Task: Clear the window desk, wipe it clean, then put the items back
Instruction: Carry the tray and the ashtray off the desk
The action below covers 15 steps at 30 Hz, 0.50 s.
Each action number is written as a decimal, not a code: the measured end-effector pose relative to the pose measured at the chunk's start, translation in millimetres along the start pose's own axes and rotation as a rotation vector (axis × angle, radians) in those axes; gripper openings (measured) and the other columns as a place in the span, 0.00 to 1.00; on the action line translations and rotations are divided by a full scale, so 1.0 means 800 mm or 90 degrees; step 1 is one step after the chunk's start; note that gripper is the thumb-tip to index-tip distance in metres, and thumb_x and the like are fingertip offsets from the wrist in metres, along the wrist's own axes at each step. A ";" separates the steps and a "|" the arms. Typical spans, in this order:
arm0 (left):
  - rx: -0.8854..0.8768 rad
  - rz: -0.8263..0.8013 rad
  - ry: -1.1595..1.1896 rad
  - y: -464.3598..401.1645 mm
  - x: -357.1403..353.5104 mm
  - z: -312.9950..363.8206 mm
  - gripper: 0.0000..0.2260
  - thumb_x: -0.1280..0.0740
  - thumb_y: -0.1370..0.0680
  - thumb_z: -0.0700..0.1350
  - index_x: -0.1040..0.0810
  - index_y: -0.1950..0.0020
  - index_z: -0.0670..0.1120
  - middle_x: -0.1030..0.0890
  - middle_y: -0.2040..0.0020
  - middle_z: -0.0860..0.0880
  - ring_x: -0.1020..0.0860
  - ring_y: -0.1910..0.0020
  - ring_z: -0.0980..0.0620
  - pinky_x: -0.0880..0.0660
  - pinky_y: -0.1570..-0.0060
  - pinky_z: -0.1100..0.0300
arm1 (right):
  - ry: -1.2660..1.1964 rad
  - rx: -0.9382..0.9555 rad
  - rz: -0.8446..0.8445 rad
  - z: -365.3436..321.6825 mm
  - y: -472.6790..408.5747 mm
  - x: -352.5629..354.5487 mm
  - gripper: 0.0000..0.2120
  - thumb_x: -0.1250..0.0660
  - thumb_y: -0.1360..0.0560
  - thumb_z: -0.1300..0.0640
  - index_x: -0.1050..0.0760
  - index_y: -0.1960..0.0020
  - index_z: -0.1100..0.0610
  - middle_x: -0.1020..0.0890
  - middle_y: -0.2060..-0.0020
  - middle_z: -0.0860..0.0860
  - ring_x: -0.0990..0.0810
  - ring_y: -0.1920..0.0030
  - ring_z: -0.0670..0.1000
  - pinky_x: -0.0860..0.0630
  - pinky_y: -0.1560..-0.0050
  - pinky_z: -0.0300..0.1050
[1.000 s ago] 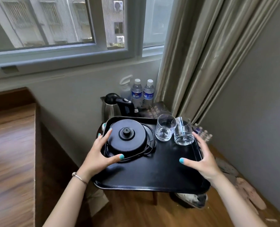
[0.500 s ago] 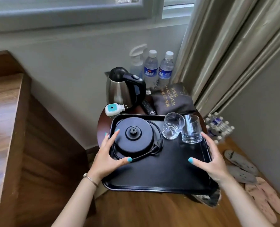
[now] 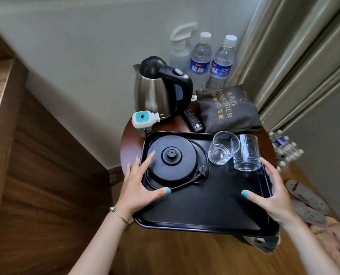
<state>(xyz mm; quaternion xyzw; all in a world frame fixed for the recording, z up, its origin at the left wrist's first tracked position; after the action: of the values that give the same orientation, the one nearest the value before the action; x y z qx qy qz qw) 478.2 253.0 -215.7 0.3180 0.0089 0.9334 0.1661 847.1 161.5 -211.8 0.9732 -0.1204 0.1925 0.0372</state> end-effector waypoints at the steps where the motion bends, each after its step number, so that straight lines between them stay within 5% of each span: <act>1: 0.006 -0.001 -0.006 -0.002 0.000 -0.001 0.46 0.31 0.41 0.73 0.51 0.28 0.73 0.45 0.21 0.53 0.61 0.22 0.53 0.62 0.25 0.53 | 0.007 -0.010 -0.001 0.005 -0.002 0.000 0.48 0.19 0.41 0.47 0.36 0.26 0.39 0.30 0.28 0.39 0.33 0.27 0.46 0.36 0.28 0.45; 5: -0.011 0.019 0.007 -0.010 0.007 -0.001 0.46 0.31 0.40 0.74 0.51 0.28 0.73 0.43 0.22 0.57 0.59 0.23 0.58 0.64 0.27 0.56 | 0.054 -0.044 0.003 0.017 -0.007 -0.006 0.52 0.20 0.43 0.40 0.40 0.24 0.39 0.32 0.28 0.37 0.36 0.25 0.50 0.38 0.26 0.60; 10: -0.001 0.007 -0.021 -0.015 0.010 -0.003 0.46 0.31 0.40 0.73 0.52 0.28 0.73 0.45 0.22 0.56 0.59 0.22 0.55 0.63 0.26 0.53 | 0.054 -0.046 0.011 0.013 -0.009 -0.010 0.50 0.20 0.43 0.43 0.39 0.25 0.36 0.31 0.28 0.42 0.37 0.25 0.51 0.39 0.26 0.62; 15: 0.012 0.005 -0.055 -0.024 0.007 -0.006 0.46 0.34 0.41 0.76 0.54 0.28 0.75 0.44 0.21 0.52 0.60 0.22 0.52 0.64 0.28 0.56 | 0.078 -0.050 0.013 -0.002 -0.009 -0.013 0.50 0.17 0.38 0.57 0.40 0.29 0.28 0.34 0.27 0.43 0.40 0.24 0.49 0.42 0.24 0.55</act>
<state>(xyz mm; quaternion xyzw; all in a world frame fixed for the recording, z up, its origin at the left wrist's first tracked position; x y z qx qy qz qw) 477.2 273.4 -218.5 0.3596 0.0094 0.9193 0.1597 839.2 170.7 -214.4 0.9560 -0.1354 0.2475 0.0805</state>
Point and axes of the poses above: each hand's wrist, its own y-axis away from the middle knuckle, its own x-axis out of the back of the hand, z = x × y, the point moved 5 cm from there along -y, towards the middle knuckle
